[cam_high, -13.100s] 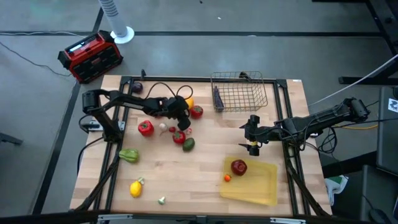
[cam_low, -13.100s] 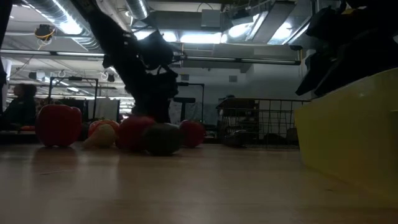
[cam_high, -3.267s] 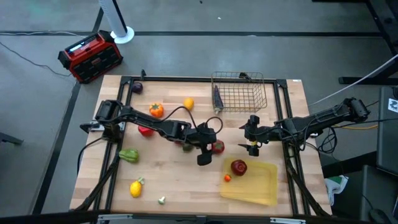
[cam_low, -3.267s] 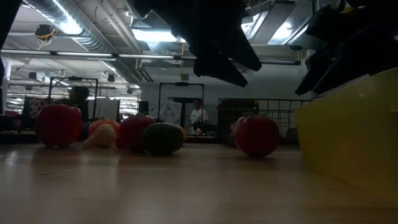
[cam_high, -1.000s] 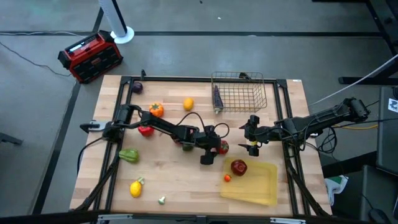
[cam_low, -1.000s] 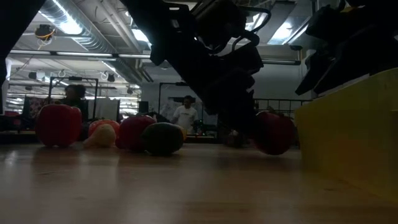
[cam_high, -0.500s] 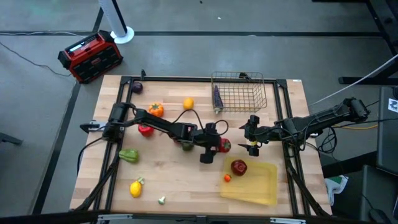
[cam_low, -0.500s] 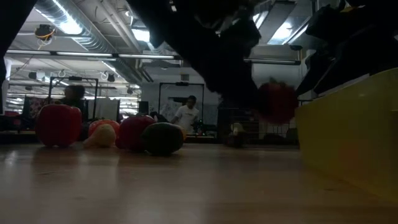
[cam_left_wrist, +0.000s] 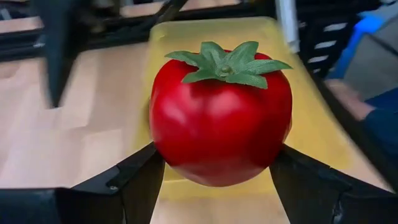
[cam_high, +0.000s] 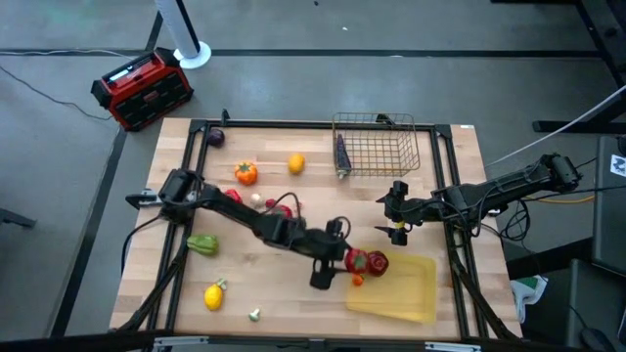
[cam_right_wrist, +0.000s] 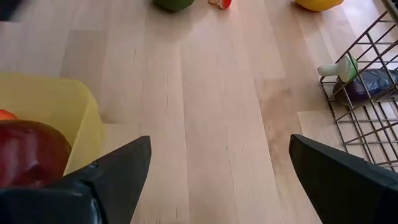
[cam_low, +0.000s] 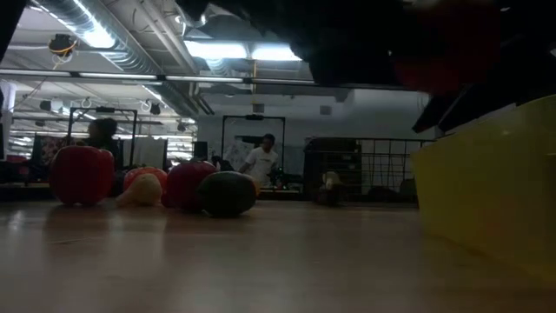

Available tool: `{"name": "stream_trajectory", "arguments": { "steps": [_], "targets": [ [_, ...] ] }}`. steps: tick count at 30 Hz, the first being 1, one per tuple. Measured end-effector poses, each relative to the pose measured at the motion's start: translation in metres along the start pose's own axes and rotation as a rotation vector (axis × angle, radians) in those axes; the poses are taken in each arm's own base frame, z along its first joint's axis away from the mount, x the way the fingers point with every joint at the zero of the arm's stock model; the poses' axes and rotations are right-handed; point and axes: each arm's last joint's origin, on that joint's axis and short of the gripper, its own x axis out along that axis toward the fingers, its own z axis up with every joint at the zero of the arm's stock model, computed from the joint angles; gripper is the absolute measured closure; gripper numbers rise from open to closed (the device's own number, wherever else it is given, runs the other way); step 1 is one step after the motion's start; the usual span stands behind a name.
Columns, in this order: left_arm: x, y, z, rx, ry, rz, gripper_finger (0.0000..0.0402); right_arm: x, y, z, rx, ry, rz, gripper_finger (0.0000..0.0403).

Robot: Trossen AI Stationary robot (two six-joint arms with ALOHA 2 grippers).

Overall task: Sort produce into baskets
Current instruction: Put the top red tomato into the yellow bin

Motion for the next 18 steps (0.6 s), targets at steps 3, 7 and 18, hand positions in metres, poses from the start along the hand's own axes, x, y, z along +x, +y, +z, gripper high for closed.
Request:
{"name": "stream_trajectory", "arguments": {
  "steps": [3,7,18],
  "targets": [
    [0.000,-0.014,0.001,0.008,-0.032,-0.027,0.0130,0.000,0.000,0.000,0.000,0.000,0.000,0.0026],
    [0.005,-0.030,-0.003,0.043,-0.061,-0.055,0.0130,0.000,0.000,0.000,0.000,0.000,0.000,0.0026],
    [0.028,-0.033,-0.016,0.003,-0.153,-0.062,0.0130,0.000,0.000,0.000,0.000,-0.001,0.000,0.0026]
  ]
}}
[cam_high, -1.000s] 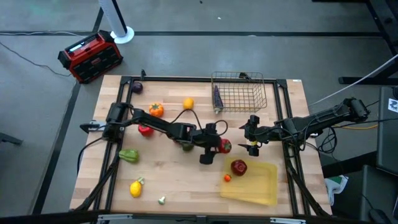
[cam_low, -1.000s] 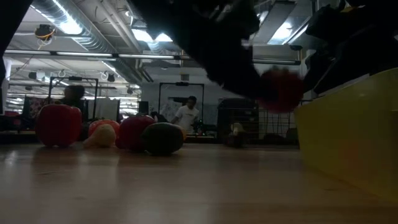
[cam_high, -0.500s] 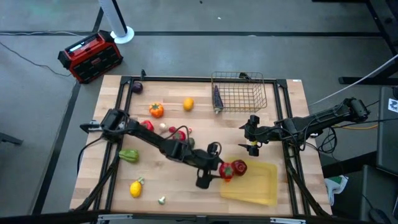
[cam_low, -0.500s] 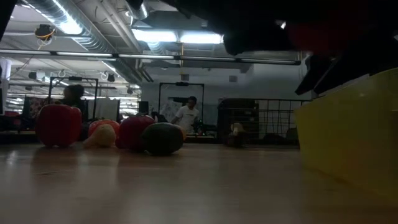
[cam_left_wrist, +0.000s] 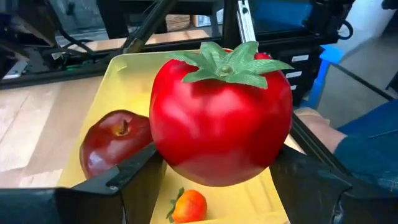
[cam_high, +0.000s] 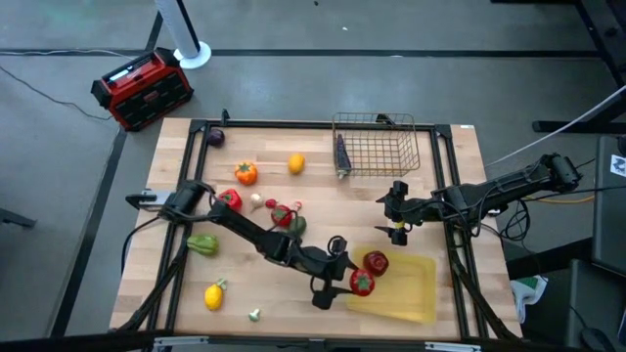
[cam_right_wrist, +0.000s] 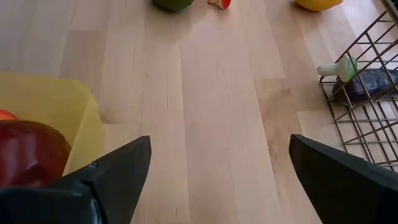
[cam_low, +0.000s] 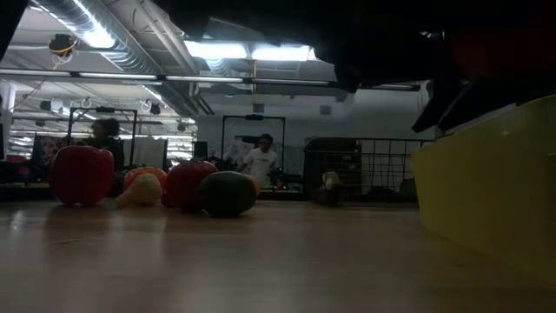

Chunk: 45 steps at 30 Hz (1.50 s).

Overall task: Sort produce into baskets
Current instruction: Put the top red tomato into the yellow bin, then put the top lemon into the yellow bin

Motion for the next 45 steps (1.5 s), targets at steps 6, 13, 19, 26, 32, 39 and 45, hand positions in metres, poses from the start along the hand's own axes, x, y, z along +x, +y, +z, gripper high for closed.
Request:
{"name": "stream_trajectory", "arguments": {
  "steps": [6,13,19,26,32,39,45],
  "targets": [
    [0.007,0.007,-0.008,-0.031,-0.009,0.017,0.0130,0.000,0.000,0.000,0.000,0.001,0.000,0.0026],
    [0.009,0.007,-0.012,-0.081,-0.001,0.016,0.0130,0.000,0.000,0.000,0.000,0.001,0.000,0.0026],
    [0.011,0.012,-0.014,-0.128,0.009,0.010,0.0116,0.000,0.000,0.000,0.000,0.001,0.000,0.0026],
    [0.011,0.014,-0.015,-0.110,0.011,0.010,0.0062,0.000,0.000,0.000,0.000,0.001,0.000,0.0026],
    [0.012,0.019,-0.015,-0.116,0.011,0.019,0.0023,0.000,0.000,0.000,0.000,0.001,0.000,0.0026],
    [0.003,0.033,0.000,-0.155,-0.003,0.009,0.0003,0.000,0.000,0.000,0.000,0.000,0.000,0.0026],
    [-0.017,0.059,0.015,-0.171,0.093,0.048,0.0002,0.000,0.000,0.000,0.000,0.001,0.000,0.0026]
  ]
}}
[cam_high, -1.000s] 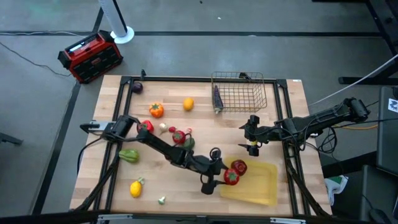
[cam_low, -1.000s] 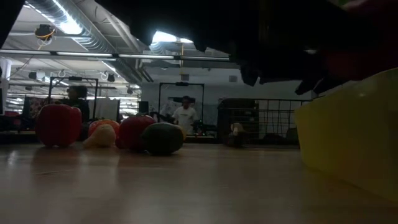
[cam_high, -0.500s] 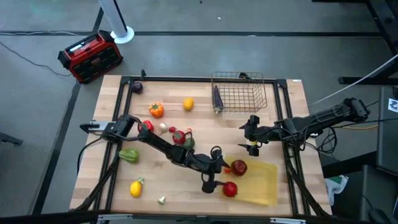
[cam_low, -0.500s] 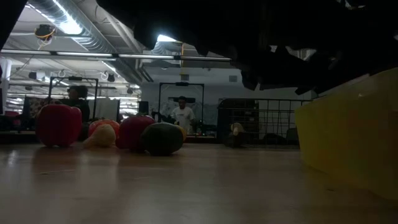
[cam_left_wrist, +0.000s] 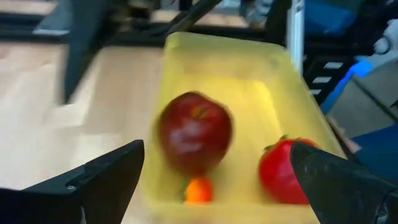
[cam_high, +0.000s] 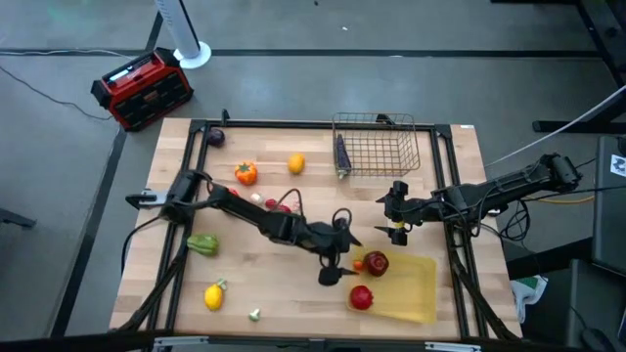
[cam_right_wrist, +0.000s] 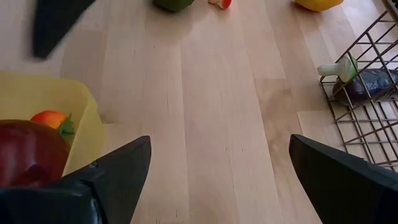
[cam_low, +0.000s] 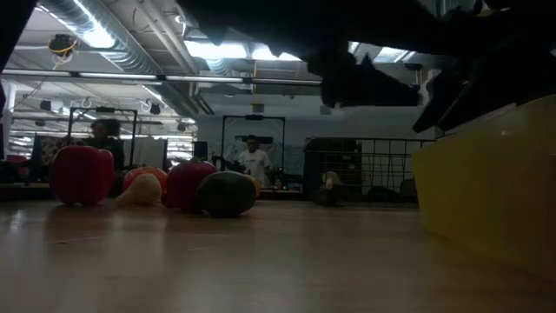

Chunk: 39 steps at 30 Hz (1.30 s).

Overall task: Sort produce into baskets
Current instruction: Put the top lemon into the yellow bin

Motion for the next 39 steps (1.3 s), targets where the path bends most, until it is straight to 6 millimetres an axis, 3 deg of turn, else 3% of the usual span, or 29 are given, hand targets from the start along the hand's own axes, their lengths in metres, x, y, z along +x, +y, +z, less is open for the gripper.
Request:
{"name": "stream_trajectory", "arguments": {
  "steps": [7,11,16,22,32,39],
  "targets": [
    [-0.046,0.041,0.030,0.028,0.115,0.103,0.0002,0.000,0.000,0.000,0.000,0.000,0.000,0.0026],
    [-0.078,0.074,0.043,-0.057,0.174,0.190,0.0002,0.000,0.000,0.000,0.000,0.000,0.000,0.0026],
    [-0.112,0.119,0.047,-0.216,0.240,0.321,0.0002,0.000,0.000,0.000,0.000,0.000,0.000,0.0026],
    [-0.139,0.174,0.038,-0.328,0.307,0.466,0.0002,0.000,0.000,0.000,0.000,0.000,0.000,0.0026],
    [-0.159,0.247,0.006,-0.623,0.341,0.775,0.0002,0.000,0.000,0.000,-0.001,0.001,0.000,0.0026],
    [-0.143,0.258,-0.021,-0.724,0.439,0.800,0.0002,0.000,0.000,0.000,0.000,0.001,0.000,0.0026]
  ]
}}
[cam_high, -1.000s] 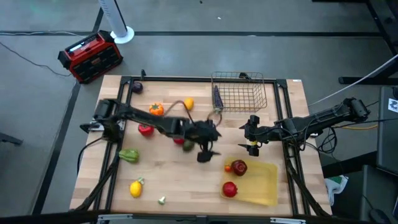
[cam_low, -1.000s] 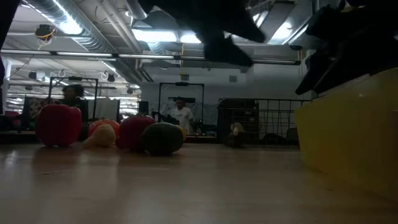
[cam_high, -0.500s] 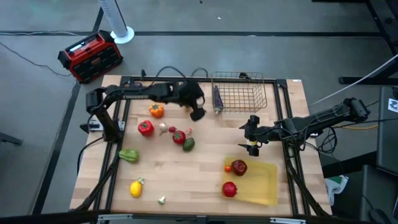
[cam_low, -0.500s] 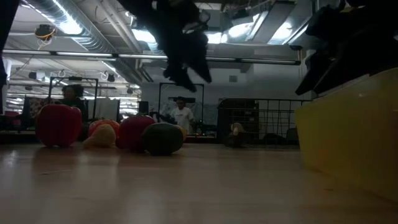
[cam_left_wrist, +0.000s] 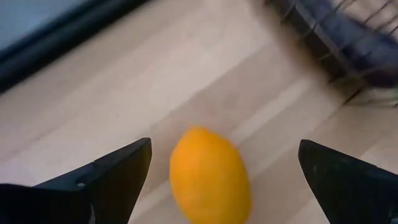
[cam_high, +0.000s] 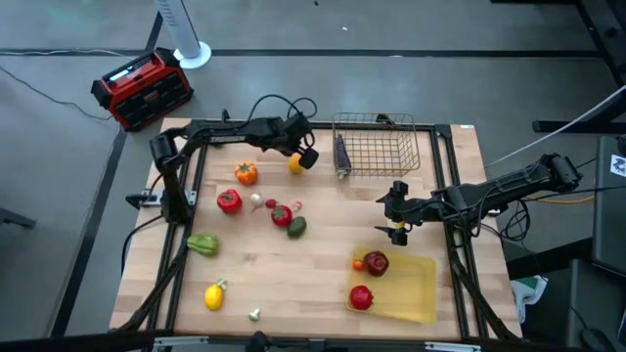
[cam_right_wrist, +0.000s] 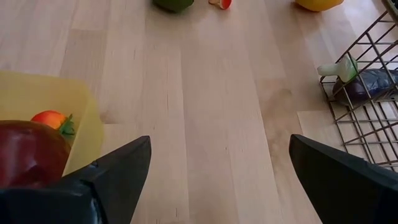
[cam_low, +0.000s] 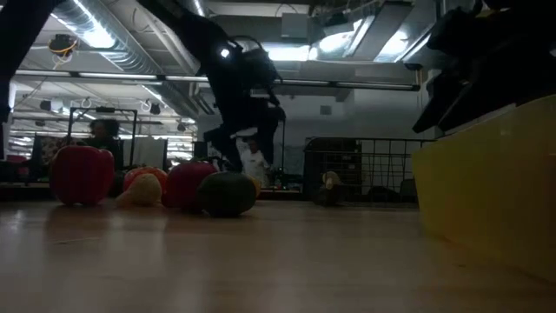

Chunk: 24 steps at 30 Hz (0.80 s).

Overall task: Sort produce into baskets
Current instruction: Put the top lemon into the yellow bin

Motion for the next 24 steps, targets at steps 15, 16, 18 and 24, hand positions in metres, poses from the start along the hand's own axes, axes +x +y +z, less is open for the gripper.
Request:
{"name": "stream_trajectory", "arguments": {
  "steps": [15,16,18,24],
  "targets": [
    [0.025,-0.004,-0.014,0.034,0.103,0.041,0.0002,0.000,0.000,0.000,0.000,0.000,0.000,0.0026],
    [0.030,-0.004,-0.016,0.035,0.112,0.045,0.0002,0.000,0.000,0.000,0.000,0.000,0.000,0.0026],
    [0.036,-0.004,-0.018,0.037,0.128,0.050,0.0002,0.000,0.000,0.000,0.000,0.001,0.000,0.0026],
    [0.046,-0.003,-0.023,0.021,0.162,0.063,0.0002,0.000,0.000,0.000,0.000,0.000,0.000,0.0026]
  ]
}}
